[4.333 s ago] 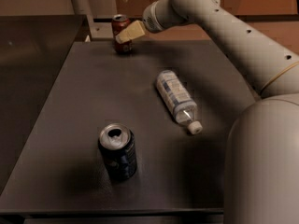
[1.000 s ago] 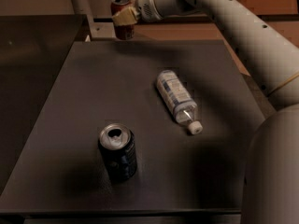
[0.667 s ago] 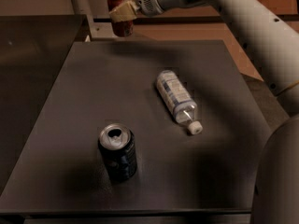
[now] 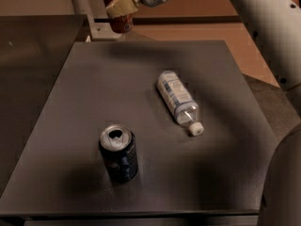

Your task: Pick coke can

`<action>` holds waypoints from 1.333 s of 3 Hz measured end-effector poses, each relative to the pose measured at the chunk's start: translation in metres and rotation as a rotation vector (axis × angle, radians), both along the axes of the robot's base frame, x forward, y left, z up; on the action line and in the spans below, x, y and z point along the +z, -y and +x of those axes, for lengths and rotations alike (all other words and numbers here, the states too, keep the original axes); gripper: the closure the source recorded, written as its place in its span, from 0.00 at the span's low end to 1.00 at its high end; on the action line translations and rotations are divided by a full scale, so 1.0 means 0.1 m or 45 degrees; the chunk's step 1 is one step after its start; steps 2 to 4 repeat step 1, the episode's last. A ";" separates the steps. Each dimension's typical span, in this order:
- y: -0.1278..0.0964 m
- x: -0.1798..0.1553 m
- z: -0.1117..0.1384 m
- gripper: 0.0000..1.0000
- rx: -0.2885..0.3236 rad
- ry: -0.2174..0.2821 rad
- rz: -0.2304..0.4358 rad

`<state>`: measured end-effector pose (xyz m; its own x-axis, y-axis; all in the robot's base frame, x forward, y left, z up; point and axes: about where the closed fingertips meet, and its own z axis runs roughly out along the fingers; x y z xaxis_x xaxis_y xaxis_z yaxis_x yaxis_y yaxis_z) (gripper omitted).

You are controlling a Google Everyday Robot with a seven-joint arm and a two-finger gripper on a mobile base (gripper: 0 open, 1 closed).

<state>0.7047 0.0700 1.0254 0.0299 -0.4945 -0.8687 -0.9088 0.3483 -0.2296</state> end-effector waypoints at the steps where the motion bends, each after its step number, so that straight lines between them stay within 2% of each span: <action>1: 0.00 0.00 0.00 1.00 0.000 0.000 0.000; 4: 0.00 0.00 0.00 1.00 0.000 0.000 0.000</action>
Offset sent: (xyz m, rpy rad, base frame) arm 0.0000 0.0000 0.0000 0.0000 0.0000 0.0000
